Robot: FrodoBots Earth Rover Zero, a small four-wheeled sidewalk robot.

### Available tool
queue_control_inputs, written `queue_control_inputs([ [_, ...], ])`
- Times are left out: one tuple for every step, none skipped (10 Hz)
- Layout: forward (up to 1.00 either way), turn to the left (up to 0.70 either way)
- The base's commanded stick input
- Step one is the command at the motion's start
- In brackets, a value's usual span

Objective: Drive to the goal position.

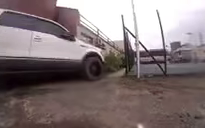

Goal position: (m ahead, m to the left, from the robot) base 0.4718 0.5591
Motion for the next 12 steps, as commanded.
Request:
queue_control_inputs([
  [0.0, -0.7],
  [0.0, -0.7],
  [0.0, -0.7],
  [0.0, -0.7],
  [0.0, -0.7],
  [0.0, -0.7],
  [0.0, -0.7],
  [0.0, -0.7],
  [0.0, -0.7],
  [0.0, -0.7],
  [0.0, -0.7],
  [0.0, -0.7],
])
